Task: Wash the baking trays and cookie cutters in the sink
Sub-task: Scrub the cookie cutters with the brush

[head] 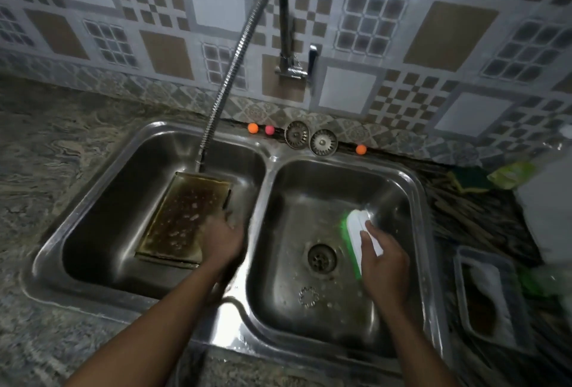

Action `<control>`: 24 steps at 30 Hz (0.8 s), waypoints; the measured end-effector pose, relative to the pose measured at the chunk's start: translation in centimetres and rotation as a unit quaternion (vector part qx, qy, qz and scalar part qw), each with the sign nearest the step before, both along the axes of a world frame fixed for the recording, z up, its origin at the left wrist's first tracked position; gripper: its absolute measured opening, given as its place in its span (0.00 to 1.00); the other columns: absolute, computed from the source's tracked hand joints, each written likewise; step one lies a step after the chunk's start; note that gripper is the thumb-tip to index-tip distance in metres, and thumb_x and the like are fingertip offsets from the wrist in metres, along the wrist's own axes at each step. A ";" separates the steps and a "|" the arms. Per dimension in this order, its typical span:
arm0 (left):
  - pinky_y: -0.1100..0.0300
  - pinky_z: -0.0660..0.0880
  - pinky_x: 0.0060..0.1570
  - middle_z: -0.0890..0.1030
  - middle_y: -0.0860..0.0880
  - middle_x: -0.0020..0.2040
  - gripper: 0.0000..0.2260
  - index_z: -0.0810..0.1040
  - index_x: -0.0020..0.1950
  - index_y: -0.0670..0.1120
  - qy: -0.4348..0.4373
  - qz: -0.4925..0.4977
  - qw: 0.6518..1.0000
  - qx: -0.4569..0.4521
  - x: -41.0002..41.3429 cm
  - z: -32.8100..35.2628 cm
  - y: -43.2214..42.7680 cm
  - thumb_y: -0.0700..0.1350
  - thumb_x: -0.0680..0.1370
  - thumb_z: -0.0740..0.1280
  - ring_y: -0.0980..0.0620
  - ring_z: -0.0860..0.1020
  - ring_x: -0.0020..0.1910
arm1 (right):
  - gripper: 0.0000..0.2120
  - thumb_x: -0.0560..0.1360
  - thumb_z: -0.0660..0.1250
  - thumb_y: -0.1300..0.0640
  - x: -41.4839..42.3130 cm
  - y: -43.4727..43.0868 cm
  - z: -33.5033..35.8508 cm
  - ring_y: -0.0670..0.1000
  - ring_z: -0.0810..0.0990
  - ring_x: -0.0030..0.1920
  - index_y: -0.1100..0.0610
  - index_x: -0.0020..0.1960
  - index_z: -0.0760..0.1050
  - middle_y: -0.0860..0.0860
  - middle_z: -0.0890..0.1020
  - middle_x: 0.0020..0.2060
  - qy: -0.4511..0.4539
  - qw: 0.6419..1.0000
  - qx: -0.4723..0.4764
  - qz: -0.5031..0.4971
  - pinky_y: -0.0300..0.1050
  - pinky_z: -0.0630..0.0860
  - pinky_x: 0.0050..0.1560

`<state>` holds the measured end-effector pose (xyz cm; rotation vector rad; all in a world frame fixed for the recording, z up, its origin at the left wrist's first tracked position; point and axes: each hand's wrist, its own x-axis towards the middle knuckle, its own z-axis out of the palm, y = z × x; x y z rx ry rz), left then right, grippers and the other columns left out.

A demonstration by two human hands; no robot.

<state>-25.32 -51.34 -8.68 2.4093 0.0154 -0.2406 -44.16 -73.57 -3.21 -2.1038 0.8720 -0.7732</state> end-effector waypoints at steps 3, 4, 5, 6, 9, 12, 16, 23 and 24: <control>0.47 0.69 0.58 0.76 0.47 0.59 0.16 0.76 0.63 0.51 -0.163 -0.130 0.977 0.037 -2.9 2.4 -2.8 0.55 0.78 0.64 0.44 0.72 0.60 | 0.14 0.79 0.66 0.55 -1.3 -1.1 0.6 0.49 0.79 0.58 0.55 0.63 0.79 0.51 0.82 0.58 -0.014 0.999 0.021 -0.024 0.39 0.72 0.55; 0.49 0.70 0.57 0.77 0.49 0.57 0.16 0.76 0.62 0.52 -0.181 -0.196 0.964 0.023 -3.9 2.5 -3.8 0.56 0.77 0.64 0.46 0.73 0.59 | 0.14 0.79 0.65 0.55 -2.0 -1.9 0.8 0.48 0.78 0.58 0.56 0.63 0.79 0.51 0.82 0.59 -0.022 0.999 0.014 -0.039 0.38 0.71 0.56; 0.51 0.73 0.56 0.78 0.50 0.56 0.17 0.77 0.62 0.52 -0.169 -0.263 0.950 0.010 -4.9 2.1 -5.0 0.56 0.76 0.63 0.47 0.75 0.57 | 0.14 0.79 0.65 0.55 -2.8 -2.8 1.1 0.48 0.78 0.59 0.56 0.63 0.79 0.51 0.82 0.59 -0.034 0.998 0.004 -0.059 0.37 0.70 0.57; 0.53 0.75 0.54 0.79 0.50 0.55 0.18 0.76 0.63 0.52 -0.129 -0.328 0.936 0.012 -5.9 1.6 -6.3 0.56 0.75 0.64 0.47 0.78 0.55 | 0.14 0.80 0.65 0.55 -3.6 -3.9 1.4 0.49 0.78 0.60 0.57 0.63 0.79 0.53 0.81 0.59 -0.047 0.996 -0.002 -0.082 0.37 0.69 0.59; 0.53 0.75 0.53 0.79 0.47 0.60 0.17 0.75 0.64 0.50 -0.020 -0.470 0.867 0.162 -8.7 -0.7 -9.3 0.52 0.76 0.67 0.44 0.79 0.57 | 0.16 0.80 0.63 0.53 -6.8 -7.7 1.9 0.53 0.77 0.62 0.59 0.64 0.78 0.55 0.80 0.61 -0.048 0.987 0.001 -0.153 0.41 0.70 0.63; 0.51 0.76 0.52 0.79 0.43 0.61 0.16 0.73 0.66 0.47 0.011 -0.543 0.787 0.292 -10.9 -3.7 -10.0 0.45 0.78 0.63 0.41 0.79 0.58 | 0.18 0.80 0.62 0.49 -11.2 -10.4 1.6 0.56 0.77 0.62 0.57 0.64 0.78 0.56 0.80 0.61 -0.001 0.978 -0.013 -0.206 0.49 0.73 0.63; 0.49 0.74 0.53 0.77 0.43 0.62 0.14 0.72 0.65 0.44 0.054 -0.572 0.750 0.328 -12.6 -8.4 -10.3 0.46 0.82 0.56 0.42 0.78 0.57 | 0.16 0.80 0.64 0.52 -16.5 -11.8 0.3 0.59 0.78 0.60 0.59 0.63 0.78 0.58 0.81 0.59 0.059 0.971 -0.025 -0.232 0.51 0.74 0.59; 0.50 0.76 0.52 0.75 0.43 0.62 0.15 0.71 0.65 0.44 0.053 -0.590 0.741 0.315 -13.8 -10.5 -12.5 0.46 0.79 0.62 0.43 0.76 0.57 | 0.14 0.79 0.65 0.58 -18.7 -13.2 -2.5 0.61 0.80 0.57 0.63 0.62 0.78 0.60 0.82 0.57 0.142 0.966 -0.048 -0.209 0.54 0.77 0.57; 0.50 0.76 0.53 0.75 0.44 0.62 0.15 0.72 0.64 0.45 0.067 -0.580 0.757 0.294 -13.7 -10.5 -12.5 0.46 0.78 0.63 0.43 0.75 0.58 | 0.14 0.79 0.65 0.59 -18.7 -13.2 -2.8 0.61 0.80 0.57 0.63 0.62 0.78 0.61 0.82 0.57 0.144 0.967 -0.043 -0.204 0.53 0.76 0.57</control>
